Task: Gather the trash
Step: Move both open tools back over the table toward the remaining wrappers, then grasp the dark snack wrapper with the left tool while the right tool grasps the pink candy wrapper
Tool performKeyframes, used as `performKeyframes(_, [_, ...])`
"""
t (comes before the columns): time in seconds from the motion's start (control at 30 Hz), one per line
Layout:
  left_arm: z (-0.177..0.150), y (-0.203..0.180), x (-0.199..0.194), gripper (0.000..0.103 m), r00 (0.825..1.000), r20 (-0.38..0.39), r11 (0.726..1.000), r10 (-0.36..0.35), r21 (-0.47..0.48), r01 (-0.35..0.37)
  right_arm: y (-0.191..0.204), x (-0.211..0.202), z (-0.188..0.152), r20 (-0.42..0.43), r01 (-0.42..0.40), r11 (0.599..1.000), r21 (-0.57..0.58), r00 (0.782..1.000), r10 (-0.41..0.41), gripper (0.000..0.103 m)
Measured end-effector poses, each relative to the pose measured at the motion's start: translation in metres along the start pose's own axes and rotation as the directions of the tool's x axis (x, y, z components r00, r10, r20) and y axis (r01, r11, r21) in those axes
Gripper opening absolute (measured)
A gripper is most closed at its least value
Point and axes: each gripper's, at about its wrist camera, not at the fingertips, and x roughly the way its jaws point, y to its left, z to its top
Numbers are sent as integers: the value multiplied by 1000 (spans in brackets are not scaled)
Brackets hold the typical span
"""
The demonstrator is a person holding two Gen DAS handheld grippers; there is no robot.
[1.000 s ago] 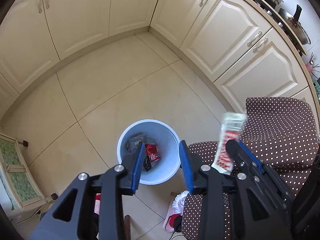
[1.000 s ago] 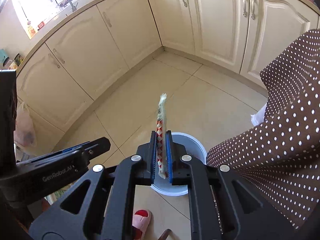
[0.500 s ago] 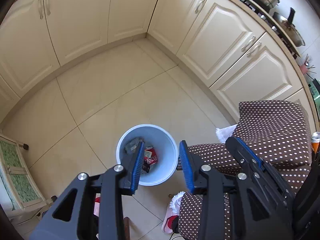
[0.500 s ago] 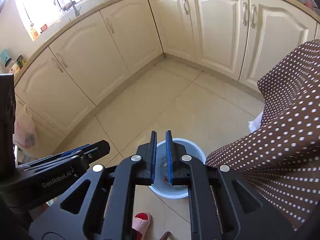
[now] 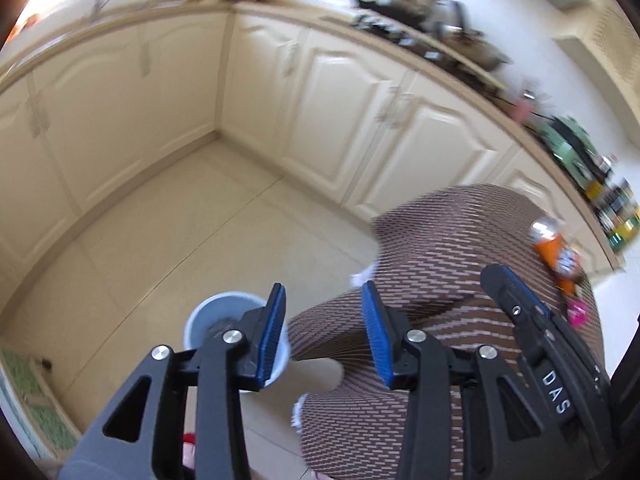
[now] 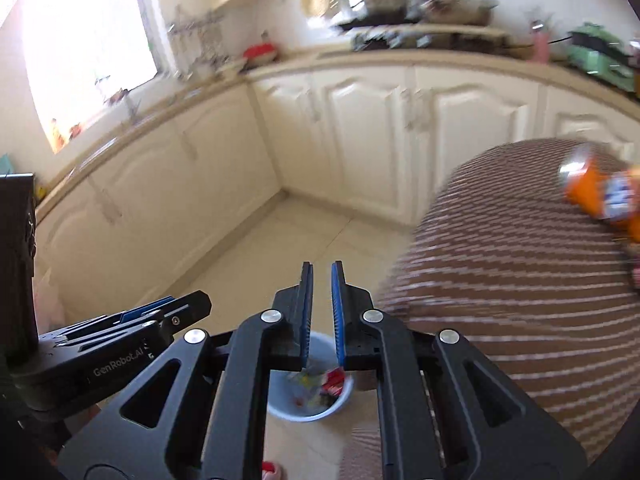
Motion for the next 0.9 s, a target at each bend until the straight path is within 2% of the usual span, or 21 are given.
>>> performKeyframes(0.2, [-7,-113,-2,42,989,-25,976,-148,155,150,-93,-71,4,88,147,983,113,984,-157,10])
performKeyframes(0.4, [-26,-217,16,44,964,-102,927,-246,268,264,-193,-121,-9,93,270,925,269,948,-304,11])
performKeyframes(0.47, [-32,-240,25,44,958,-125,916,-256,284,282,-215,-128,-15,83,286,909,302,943,-324,11])
performKeyframes(0.53, [-37,-262,38,44,955,-153,909,-254,300,290,-237,-133,-20,64,300,895,331,939,-338,17])
performKeyframes(0.67, [-42,-290,60,44,953,-180,906,-244,308,290,-266,-133,-30,42,302,879,369,939,-341,32])
performKeyframes(0.73, [-44,-297,71,44,953,-190,909,-237,304,286,-270,-130,-31,38,299,877,376,941,-337,45])
performKeyframes(0.9, [-46,-313,101,44,946,-235,914,-223,287,286,-282,-121,-32,27,270,876,399,952,-306,45])
